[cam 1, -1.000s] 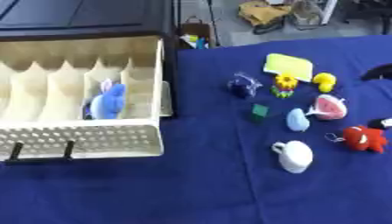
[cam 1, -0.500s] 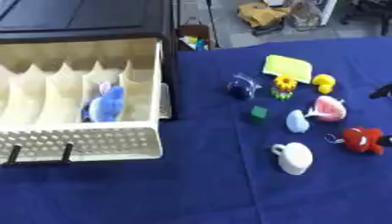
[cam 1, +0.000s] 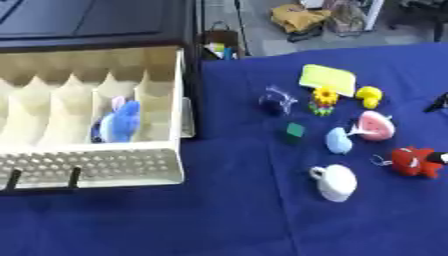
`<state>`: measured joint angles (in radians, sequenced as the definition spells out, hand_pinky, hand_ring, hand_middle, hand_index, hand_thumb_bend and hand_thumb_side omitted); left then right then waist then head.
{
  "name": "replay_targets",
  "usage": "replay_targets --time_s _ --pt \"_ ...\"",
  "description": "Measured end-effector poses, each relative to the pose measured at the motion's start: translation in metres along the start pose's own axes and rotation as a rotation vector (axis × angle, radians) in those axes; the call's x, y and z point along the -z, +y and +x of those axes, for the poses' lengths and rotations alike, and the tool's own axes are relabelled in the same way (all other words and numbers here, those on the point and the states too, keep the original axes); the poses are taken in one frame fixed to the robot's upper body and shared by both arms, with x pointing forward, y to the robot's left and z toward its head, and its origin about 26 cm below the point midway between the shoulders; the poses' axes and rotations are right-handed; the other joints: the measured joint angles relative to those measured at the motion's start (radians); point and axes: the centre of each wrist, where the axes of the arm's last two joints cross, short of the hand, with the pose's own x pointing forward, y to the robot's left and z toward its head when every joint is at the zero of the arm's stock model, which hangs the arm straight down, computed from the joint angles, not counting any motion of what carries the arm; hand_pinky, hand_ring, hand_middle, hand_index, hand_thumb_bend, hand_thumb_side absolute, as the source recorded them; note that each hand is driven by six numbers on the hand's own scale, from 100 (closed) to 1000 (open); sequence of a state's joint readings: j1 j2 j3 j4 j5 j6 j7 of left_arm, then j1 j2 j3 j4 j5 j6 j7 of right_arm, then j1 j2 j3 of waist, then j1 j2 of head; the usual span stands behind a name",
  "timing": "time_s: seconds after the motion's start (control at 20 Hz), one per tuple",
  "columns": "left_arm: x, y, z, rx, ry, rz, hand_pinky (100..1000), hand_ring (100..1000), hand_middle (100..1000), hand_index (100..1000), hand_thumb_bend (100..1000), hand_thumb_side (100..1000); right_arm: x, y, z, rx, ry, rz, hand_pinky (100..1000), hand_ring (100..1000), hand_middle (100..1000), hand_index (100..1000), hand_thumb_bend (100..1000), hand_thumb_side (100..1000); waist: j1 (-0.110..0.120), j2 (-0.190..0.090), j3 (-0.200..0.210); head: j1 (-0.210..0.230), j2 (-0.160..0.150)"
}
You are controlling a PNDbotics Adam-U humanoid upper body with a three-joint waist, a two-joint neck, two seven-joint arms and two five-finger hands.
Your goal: Pick up objects from table and place into drawer.
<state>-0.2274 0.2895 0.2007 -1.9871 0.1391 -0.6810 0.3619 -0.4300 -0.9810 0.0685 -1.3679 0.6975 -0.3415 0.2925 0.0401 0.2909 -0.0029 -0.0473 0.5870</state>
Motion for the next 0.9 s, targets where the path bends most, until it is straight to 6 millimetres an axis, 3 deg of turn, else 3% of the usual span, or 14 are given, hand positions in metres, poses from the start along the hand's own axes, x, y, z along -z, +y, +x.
replay_targets --time_s 0.9 --pt "-0.001 -0.002 0.000 -0.005 0.002 0.006 514 609 644 821 186 1000 0.011 0.048 -0.005 0.043 0.031 0.050 810 890 776 861 609 426 0.012 0.006 0.011 -0.024 -0.014"
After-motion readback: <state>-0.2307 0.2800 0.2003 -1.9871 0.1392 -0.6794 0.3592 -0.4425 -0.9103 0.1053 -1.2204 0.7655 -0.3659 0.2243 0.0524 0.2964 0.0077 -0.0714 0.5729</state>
